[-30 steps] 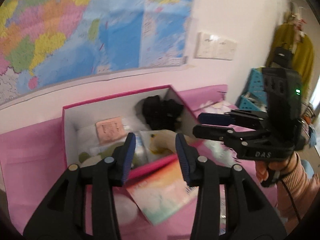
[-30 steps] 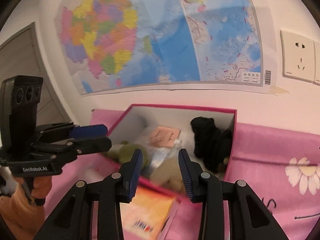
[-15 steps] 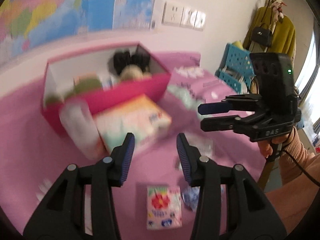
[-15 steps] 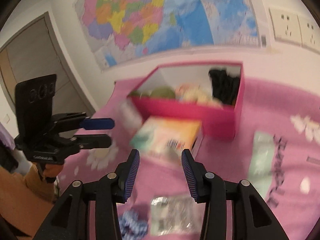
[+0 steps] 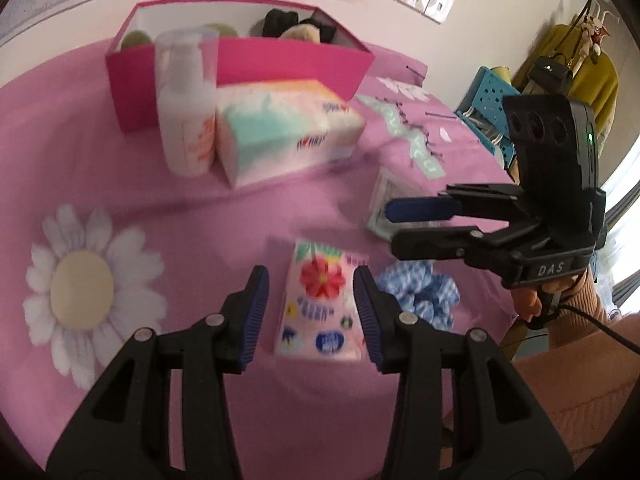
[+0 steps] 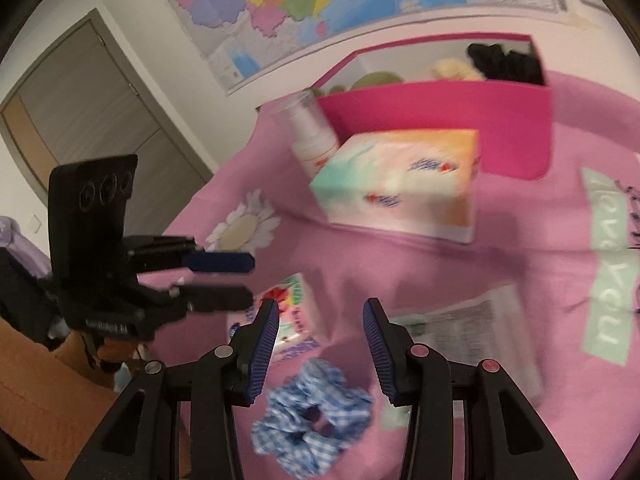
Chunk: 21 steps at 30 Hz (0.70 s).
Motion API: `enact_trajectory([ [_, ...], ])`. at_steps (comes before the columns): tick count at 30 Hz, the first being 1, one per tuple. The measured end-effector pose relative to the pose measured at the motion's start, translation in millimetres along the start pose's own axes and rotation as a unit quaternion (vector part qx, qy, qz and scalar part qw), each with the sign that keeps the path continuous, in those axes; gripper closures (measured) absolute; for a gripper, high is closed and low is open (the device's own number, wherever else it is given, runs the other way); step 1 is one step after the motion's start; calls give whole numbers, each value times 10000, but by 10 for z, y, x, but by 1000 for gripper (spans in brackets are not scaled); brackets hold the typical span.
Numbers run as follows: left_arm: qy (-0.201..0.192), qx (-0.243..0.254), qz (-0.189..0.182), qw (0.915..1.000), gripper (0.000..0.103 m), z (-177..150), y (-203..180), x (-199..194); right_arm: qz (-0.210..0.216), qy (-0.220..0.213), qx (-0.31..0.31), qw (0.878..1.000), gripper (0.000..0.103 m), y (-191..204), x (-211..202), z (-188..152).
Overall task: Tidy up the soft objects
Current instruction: 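Grasp the blue gingham scrunchie with the right gripper and lift it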
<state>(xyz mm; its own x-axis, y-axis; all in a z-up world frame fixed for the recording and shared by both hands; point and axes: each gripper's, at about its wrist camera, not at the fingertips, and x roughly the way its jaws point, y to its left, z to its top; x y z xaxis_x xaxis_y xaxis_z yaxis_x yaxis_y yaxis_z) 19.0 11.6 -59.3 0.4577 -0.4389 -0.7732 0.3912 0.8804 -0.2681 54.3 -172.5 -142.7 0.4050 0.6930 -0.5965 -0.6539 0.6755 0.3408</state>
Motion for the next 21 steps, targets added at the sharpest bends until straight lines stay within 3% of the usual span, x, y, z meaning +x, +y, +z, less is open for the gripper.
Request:
enact_trajectory([
  [5,-60,-57,-122,9999,57,-95,-50,-105,-79,127,-149,9998,58,88,94,-30],
  [11,14,352,-568,9978,57,-107,-333,-57,-437,-39,179,9989,58,-98,-187,-162],
  [19,307,570,-684,9956,57,-137,-478,119,-494,467,-135,9976,59,86,-71,-425],
  [20,303,571,-685,9956,57,-135,-478,114,-531,480,-193,9972,63,100,-45,-435],
  [21,291,578,-674,9956,57,-127,-478,110,-518,475,-214,9973,77,105,-32,-436],
])
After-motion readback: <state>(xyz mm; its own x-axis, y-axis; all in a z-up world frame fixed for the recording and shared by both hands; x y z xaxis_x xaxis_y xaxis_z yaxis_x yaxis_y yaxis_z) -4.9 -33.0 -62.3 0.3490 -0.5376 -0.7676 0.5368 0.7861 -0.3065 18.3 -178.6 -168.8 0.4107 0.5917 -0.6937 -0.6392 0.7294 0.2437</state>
